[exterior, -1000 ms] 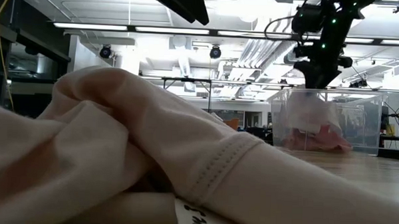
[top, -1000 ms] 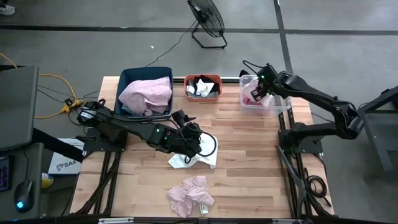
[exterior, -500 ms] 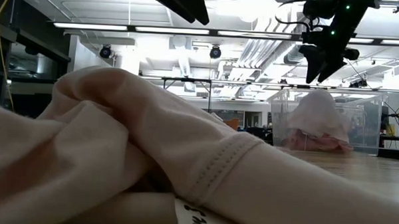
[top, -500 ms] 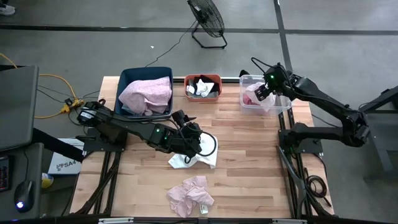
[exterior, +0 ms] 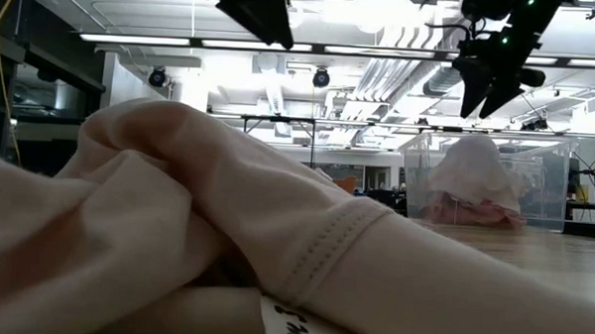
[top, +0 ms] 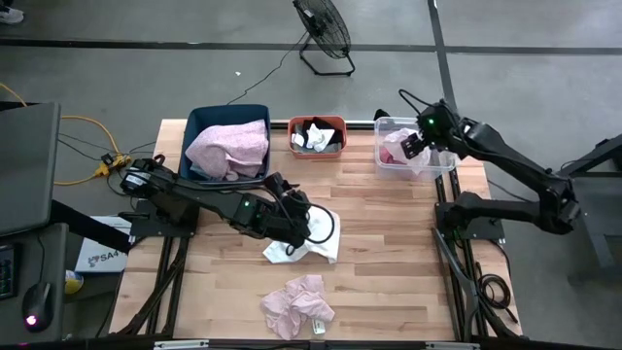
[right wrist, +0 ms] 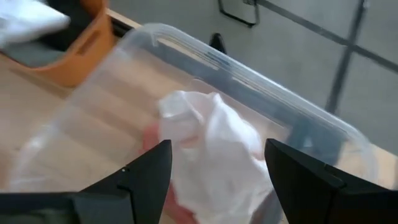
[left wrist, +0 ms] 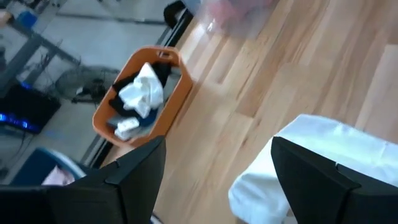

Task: Pick & Place Cloths
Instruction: Put the white underwear into the transparent bin

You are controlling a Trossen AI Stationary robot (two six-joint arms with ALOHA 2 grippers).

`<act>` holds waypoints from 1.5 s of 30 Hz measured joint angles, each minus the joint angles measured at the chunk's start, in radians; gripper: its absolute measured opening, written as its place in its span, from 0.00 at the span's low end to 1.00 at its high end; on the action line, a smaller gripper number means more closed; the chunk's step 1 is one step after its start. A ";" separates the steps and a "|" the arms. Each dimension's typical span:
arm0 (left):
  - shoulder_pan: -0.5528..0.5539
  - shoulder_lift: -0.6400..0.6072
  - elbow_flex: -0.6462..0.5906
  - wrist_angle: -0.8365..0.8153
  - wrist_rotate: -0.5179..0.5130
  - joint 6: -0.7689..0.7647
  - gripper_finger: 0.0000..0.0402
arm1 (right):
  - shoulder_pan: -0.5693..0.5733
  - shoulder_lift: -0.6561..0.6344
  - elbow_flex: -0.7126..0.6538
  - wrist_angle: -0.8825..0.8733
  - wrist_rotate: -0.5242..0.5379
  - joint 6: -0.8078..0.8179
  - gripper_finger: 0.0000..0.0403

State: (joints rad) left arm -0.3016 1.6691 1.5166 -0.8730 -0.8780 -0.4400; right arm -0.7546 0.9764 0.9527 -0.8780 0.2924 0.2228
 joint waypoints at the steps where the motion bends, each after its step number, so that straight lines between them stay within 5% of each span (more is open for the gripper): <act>1: 0.000 0.000 0.000 -0.020 0.002 -0.029 0.70 | 0.006 -0.010 0.001 0.000 -0.017 0.009 0.62; 8: 0.000 -0.001 -0.111 -0.007 0.161 -0.165 0.70 | 0.088 -0.087 0.001 -0.015 -0.086 0.023 0.62; 17: 0.011 0.000 -0.312 0.349 0.241 -0.213 0.70 | 0.227 -0.171 0.001 -0.017 -0.089 0.062 0.62; 28: 0.114 0.057 -0.316 0.456 0.374 -0.521 0.70 | 0.342 -0.186 0.001 -0.022 -0.076 0.096 0.62; 35: 0.139 0.142 -0.311 0.535 0.490 -0.565 0.70 | 0.389 -0.186 0.001 -0.041 0.010 0.115 0.62; 45: 0.145 0.218 -0.313 0.537 0.510 -0.557 0.70 | 0.424 -0.186 0.001 -0.053 0.023 0.138 0.62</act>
State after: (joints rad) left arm -0.1562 1.8867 1.2038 -0.3362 -0.3678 -0.9972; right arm -0.3309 0.7906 0.9539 -0.9314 0.3157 0.3604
